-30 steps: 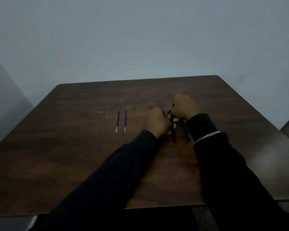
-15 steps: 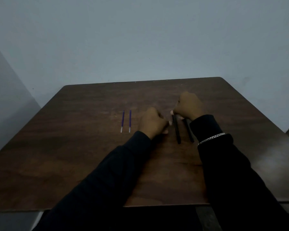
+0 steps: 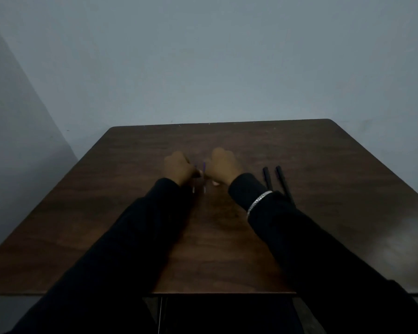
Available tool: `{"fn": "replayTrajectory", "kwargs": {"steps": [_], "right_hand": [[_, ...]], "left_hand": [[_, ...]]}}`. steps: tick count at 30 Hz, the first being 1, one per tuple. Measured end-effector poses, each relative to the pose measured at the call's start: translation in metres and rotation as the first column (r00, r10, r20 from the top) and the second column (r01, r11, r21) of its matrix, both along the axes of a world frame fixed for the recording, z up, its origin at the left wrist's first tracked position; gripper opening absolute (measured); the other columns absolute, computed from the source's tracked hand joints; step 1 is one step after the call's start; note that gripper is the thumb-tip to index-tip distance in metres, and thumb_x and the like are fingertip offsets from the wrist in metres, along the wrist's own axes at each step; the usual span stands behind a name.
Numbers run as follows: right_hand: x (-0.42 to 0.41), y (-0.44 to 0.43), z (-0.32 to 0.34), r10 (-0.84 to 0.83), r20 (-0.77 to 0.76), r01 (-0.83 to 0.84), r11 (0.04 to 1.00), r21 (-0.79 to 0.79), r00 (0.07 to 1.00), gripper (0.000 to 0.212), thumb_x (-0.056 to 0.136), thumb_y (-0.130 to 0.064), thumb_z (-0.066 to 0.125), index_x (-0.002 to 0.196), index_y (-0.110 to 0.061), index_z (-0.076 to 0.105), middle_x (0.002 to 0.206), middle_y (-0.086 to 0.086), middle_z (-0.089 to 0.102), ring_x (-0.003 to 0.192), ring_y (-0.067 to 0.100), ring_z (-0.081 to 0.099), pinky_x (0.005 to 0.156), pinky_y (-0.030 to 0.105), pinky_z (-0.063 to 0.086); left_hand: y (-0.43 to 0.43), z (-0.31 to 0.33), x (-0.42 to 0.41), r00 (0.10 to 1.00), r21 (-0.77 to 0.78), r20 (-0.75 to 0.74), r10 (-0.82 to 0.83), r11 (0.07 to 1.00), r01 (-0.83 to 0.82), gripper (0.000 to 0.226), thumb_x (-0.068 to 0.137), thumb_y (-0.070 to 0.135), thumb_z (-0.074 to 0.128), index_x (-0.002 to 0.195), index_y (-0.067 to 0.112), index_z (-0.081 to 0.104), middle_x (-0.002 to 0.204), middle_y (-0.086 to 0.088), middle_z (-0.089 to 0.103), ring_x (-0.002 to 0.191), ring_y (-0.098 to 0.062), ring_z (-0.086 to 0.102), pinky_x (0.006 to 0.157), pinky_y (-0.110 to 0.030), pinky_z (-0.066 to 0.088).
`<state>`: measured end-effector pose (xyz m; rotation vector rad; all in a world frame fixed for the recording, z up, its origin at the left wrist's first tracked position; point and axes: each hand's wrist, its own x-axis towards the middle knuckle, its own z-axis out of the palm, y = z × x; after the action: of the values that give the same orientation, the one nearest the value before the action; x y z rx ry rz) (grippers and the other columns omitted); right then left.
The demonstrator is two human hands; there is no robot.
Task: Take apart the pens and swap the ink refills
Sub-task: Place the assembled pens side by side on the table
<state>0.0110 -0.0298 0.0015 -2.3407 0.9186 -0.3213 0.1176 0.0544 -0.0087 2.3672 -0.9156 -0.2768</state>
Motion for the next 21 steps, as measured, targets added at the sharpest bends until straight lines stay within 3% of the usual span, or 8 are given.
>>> {"fn": "replayTrajectory", "kwargs": {"steps": [2,5,8,10,12,14,18,21], "right_hand": [[0.011,0.01,-0.006,-0.009,-0.002,0.009,1.0,-0.019,1.0,0.022,0.096,-0.018,0.065,0.08,-0.01,0.051,0.11,0.026,0.07,0.1,0.04,0.071,0.072,0.036,0.054],[0.016,0.015,-0.012,-0.052,0.025,0.053,0.999,-0.008,0.998,0.011,0.099,-0.015,0.06,0.096,-0.004,0.063,0.116,0.027,0.068,0.107,0.042,0.067,0.077,0.036,0.05],[0.013,0.016,-0.013,-0.065,0.027,0.065,0.998,-0.003,0.998,0.02,0.1,-0.016,0.059,0.103,0.003,0.064,0.115,0.028,0.068,0.108,0.043,0.067,0.077,0.038,0.05],[0.005,0.016,-0.011,-0.067,0.029,0.067,0.998,-0.013,0.997,0.022,0.1,-0.017,0.058,0.086,0.0,0.06,0.112,0.029,0.068,0.105,0.044,0.067,0.074,0.039,0.05],[-0.008,0.017,-0.01,-0.085,0.033,0.085,0.996,-0.02,0.996,0.031,0.1,-0.016,0.056,0.071,-0.007,0.051,0.109,0.029,0.069,0.102,0.043,0.068,0.07,0.036,0.046],[-0.025,0.017,-0.013,-0.115,0.055,0.117,0.993,-0.03,0.992,0.027,0.1,-0.017,0.056,0.08,0.0,0.062,0.108,0.031,0.069,0.103,0.044,0.067,0.068,0.032,0.041],[-0.054,0.012,-0.019,-0.175,0.071,0.176,0.984,-0.008,0.982,0.034,0.098,-0.035,0.062,0.077,-0.008,0.061,0.098,0.027,0.072,0.09,0.04,0.07,0.061,0.031,0.042],[-0.068,0.008,-0.02,-0.208,0.012,0.208,0.978,-0.007,0.978,0.043,0.098,-0.04,0.061,0.076,-0.004,0.062,0.089,0.021,0.071,0.087,0.038,0.071,0.064,0.035,0.052]], "left_hand": [[-0.005,-0.003,0.0,0.998,0.044,0.057,-0.011,0.999,0.008,0.038,0.099,0.025,0.072,0.073,-0.003,0.065,0.074,-0.017,0.065,0.081,-0.03,0.067,0.069,-0.039,0.053],[-0.009,-0.005,0.002,0.996,0.072,0.086,0.009,0.997,-0.015,0.046,0.101,0.026,0.068,0.064,0.004,0.052,0.065,-0.01,0.052,0.071,-0.027,0.056,0.064,-0.034,0.045],[-0.009,-0.005,0.001,0.994,0.103,0.11,-0.004,0.995,-0.007,0.048,0.101,0.02,0.068,0.059,0.008,0.047,0.06,-0.007,0.047,0.078,-0.032,0.065,0.065,-0.033,0.045],[-0.009,-0.007,-0.003,0.994,0.091,0.106,-0.016,0.996,0.006,0.046,0.1,0.02,0.068,0.06,0.007,0.049,0.062,-0.009,0.052,0.087,-0.036,0.07,0.065,-0.034,0.045],[-0.008,-0.009,-0.011,0.997,0.063,0.069,-0.024,0.998,0.02,0.038,0.099,0.023,0.068,0.069,0.002,0.06,0.077,-0.019,0.068,0.09,-0.038,0.072,0.064,-0.034,0.047],[-0.009,-0.012,-0.021,0.998,0.041,0.042,-0.038,0.998,0.036,0.034,0.098,0.025,0.068,0.081,-0.004,0.069,0.091,-0.025,0.074,0.092,-0.039,0.073,0.066,-0.036,0.052],[-0.01,-0.019,-0.049,0.996,-0.013,0.072,-0.049,0.999,0.05,0.037,0.095,0.027,0.069,0.064,0.007,0.063,0.078,-0.018,0.074,0.086,-0.036,0.073,0.059,-0.031,0.042],[-0.016,-0.024,-0.067,0.998,-0.058,0.002,-0.062,0.996,0.062,0.03,0.095,0.025,0.069,0.071,0.007,0.066,0.073,-0.015,0.071,0.081,-0.033,0.073,0.047,-0.026,0.038]]}}
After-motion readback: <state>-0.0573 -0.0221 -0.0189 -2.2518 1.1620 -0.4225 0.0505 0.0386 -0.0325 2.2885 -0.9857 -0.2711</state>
